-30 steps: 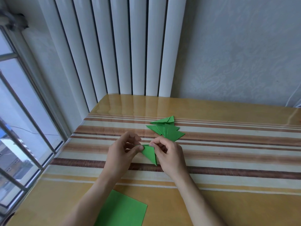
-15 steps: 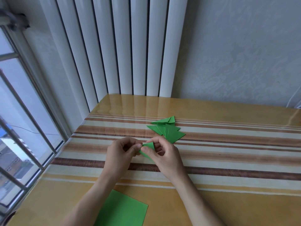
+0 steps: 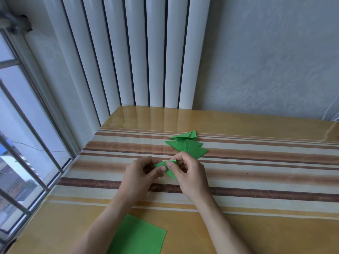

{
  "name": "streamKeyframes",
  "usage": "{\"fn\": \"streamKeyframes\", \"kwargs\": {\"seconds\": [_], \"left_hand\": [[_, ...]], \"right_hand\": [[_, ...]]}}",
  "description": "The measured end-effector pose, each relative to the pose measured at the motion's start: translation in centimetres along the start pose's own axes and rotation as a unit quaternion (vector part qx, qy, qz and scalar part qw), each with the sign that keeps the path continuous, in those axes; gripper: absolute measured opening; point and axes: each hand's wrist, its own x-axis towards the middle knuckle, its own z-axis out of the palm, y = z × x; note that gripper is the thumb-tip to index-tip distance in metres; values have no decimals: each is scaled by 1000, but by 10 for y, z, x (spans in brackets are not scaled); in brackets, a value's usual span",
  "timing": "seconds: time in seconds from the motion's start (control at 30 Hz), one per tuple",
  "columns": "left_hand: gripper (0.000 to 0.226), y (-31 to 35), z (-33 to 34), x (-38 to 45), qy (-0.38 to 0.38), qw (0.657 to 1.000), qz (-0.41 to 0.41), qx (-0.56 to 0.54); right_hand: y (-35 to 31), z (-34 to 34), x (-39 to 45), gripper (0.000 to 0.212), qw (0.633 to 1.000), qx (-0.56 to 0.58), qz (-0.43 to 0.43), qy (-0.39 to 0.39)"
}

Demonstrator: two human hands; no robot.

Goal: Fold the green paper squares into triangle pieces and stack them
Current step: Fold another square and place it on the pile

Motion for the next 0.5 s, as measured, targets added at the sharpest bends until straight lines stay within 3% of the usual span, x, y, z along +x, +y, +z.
{"fn": "streamKeyframes", "kwargs": {"seconds": [0.3, 0.5], "left_hand": [[16, 4, 0, -1, -16, 996, -24, -83], [20, 6, -1, -1, -31, 993, -35, -111]], "right_hand": [[-3, -2, 0, 27, 1000, 0, -30, 2], [-3, 0, 2, 37, 1000, 9, 2, 0]]}}
